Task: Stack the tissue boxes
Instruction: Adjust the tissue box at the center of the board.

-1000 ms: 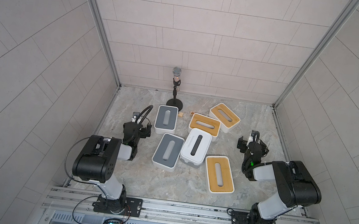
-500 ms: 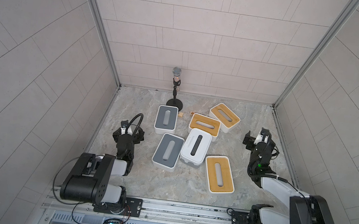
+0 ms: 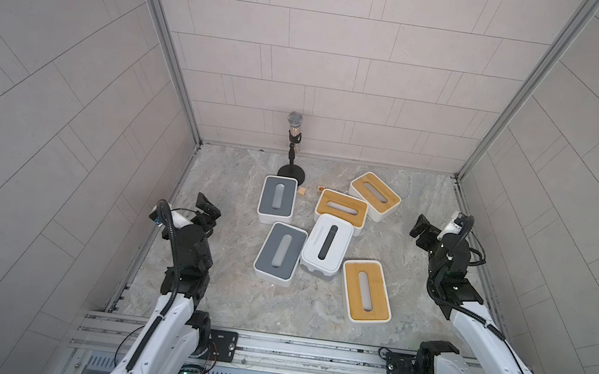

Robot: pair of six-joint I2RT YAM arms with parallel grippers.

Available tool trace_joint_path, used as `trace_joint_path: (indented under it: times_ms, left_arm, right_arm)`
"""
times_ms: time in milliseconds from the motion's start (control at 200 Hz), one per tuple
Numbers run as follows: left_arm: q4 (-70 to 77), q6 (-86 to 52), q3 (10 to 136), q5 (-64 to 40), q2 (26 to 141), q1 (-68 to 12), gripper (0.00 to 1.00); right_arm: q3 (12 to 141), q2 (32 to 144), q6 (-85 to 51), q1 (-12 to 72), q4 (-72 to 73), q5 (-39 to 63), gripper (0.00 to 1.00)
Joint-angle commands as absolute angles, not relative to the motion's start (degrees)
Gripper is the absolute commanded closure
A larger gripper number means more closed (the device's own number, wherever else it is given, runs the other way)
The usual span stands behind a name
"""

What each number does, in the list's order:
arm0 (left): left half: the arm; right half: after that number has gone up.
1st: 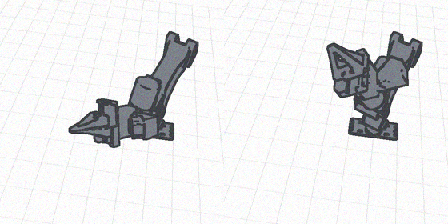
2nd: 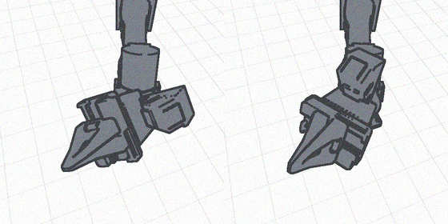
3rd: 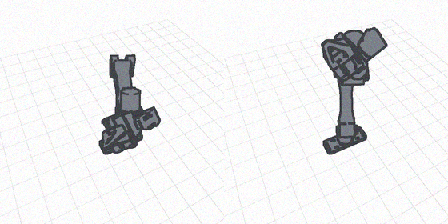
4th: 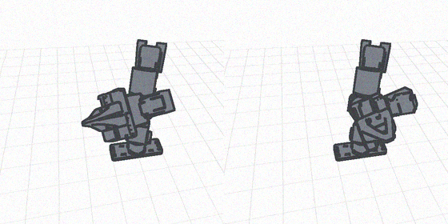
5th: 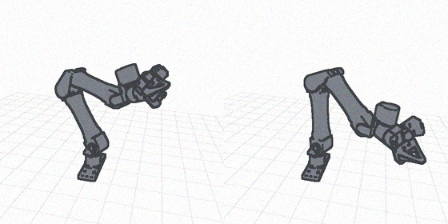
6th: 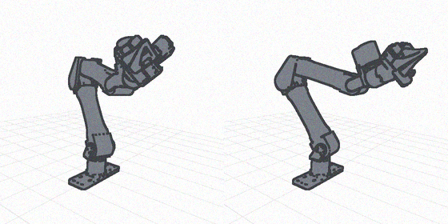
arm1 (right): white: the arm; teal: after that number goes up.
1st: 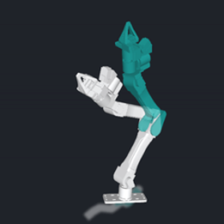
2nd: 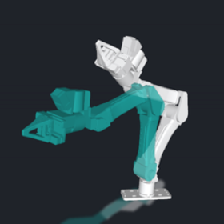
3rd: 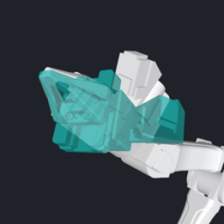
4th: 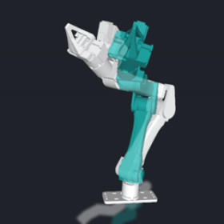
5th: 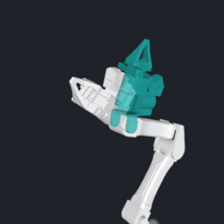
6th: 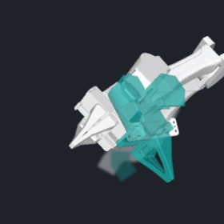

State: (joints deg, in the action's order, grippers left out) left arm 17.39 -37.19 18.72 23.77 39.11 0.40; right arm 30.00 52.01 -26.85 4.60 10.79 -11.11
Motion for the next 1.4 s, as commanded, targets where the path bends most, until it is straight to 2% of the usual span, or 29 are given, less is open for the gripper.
trace_joint_path:
  times_ms: [0, 150, 260, 390, 600, 836, 906, 1206, 1396]
  left_arm:
    - [3.1, -39.44, 26.78, 15.57, 40.5, 0.63, 0.0]
    - [-9.53, -44.32, 33.85, 1.27, 43.29, 0.06, 0.0]
    - [-17.07, -47.73, 37.18, -6.31, 45.35, -3.62, 0.0]
    - [-24.4, -49.95, 39.7, -5.56, 46.34, -13.67, 0.0]
    - [-28.24, -59.19, 39.11, -2.02, 46.85, -30.87, 0.0]
    - [-22.1, -70.67, 36.26, 1.51, 47.78, -46.92, 0.0]
    - [-19.37, -72.71, 35.4, 2.52, 48.56, -49.97, 0.0]
    - [3.17, -80.79, 30.34, 2.51, 60.67, -57.51, 0.03]
    - [10.57, -83.0, 30.68, 2.2, 69.17, -58.8, 0.05]
  right_arm:
    - [34.29, 50.98, -31.19, 5.1, -0.72, -5.99, 0.01]
    - [40.12, 52.23, -30.83, 7.38, -10.83, -3.73, 0.01]
    - [43.06, 54.05, -30.48, 8.95, -16.61, -0.76, 0.01]
    - [45.0, 55.45, -29.62, 12.66, -20.85, 0.88, 0.01]
    - [49.51, 60.93, -28.99, 19.66, -25.48, 2.61, 0.01]
    - [55.78, 70.05, -29.52, 24.57, -26.77, 3.77, 0.01]
    - [58.38, 73.23, -27.93, 25.79, -27.5, 4.04, 0.05]
    - [65.22, 85.3, -27.66, 27.77, -24.93, 7.41, 0.07]
    - [68.47, 90.51, -27.32, 28.47, -23.98, 8.85, 0.08]
